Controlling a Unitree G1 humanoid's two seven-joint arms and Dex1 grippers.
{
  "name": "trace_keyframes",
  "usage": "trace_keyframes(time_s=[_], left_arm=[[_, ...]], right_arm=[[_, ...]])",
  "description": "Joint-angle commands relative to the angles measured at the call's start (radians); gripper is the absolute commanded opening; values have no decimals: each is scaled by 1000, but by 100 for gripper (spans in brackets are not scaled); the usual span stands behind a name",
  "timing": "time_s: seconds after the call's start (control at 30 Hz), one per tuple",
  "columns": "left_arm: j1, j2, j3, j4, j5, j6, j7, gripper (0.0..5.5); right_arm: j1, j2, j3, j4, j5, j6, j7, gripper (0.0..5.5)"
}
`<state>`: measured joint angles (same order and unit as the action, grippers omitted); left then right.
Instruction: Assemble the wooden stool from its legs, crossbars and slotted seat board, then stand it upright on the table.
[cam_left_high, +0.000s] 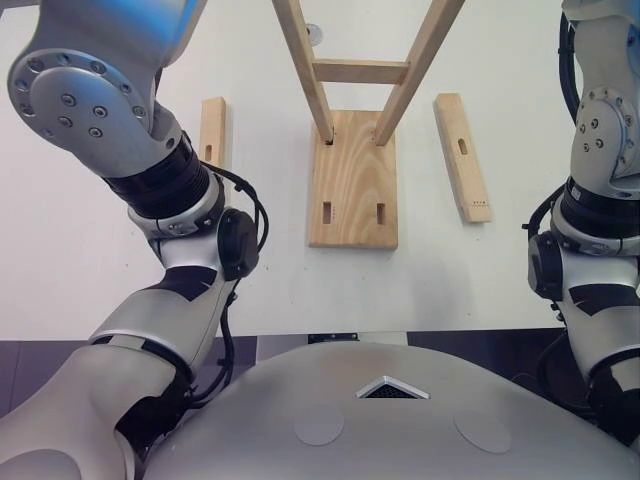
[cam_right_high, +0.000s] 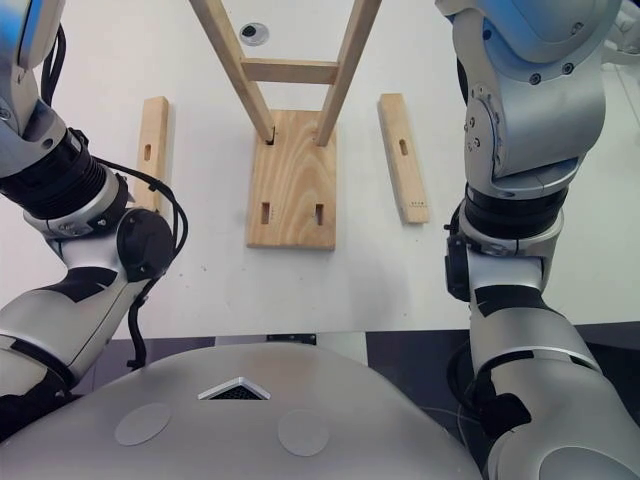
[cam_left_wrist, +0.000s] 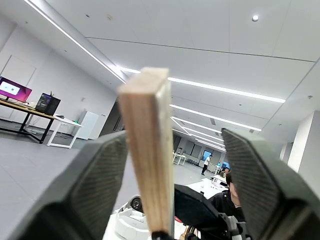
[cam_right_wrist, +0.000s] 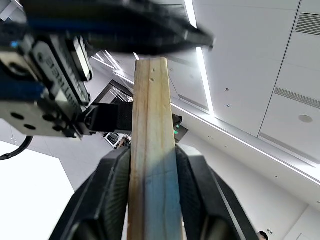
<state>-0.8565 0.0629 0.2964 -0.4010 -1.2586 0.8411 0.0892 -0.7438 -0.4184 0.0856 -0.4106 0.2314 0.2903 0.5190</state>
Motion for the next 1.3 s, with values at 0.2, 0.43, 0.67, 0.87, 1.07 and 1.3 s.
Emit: trace_keyframes(time_s=[0.2,0.43,0.67,0.87,1.07,1.3], left_arm=[[67,32,-50,-39,-21,-43,25,161],[79,37,-67,-27,-36,-76,34,52],[109,46,-64,-32,-52,-102,73,44],[142,160,-2,-49,-48,-110,70,40],[443,481,255,100,241,-225,-109,40],[738,385,118,350,589,-594,-449,40]], right_arm=[[9,11,-5,1,-2,6,1,133],[28,11,5,1,-11,-10,5,133],[41,6,22,-1,-28,-7,3,182],[91,-9,23,-5,-81,7,-16,296],[89,21,-155,-42,-18,72,-126,298],[120,36,-485,124,93,122,-318,298]])
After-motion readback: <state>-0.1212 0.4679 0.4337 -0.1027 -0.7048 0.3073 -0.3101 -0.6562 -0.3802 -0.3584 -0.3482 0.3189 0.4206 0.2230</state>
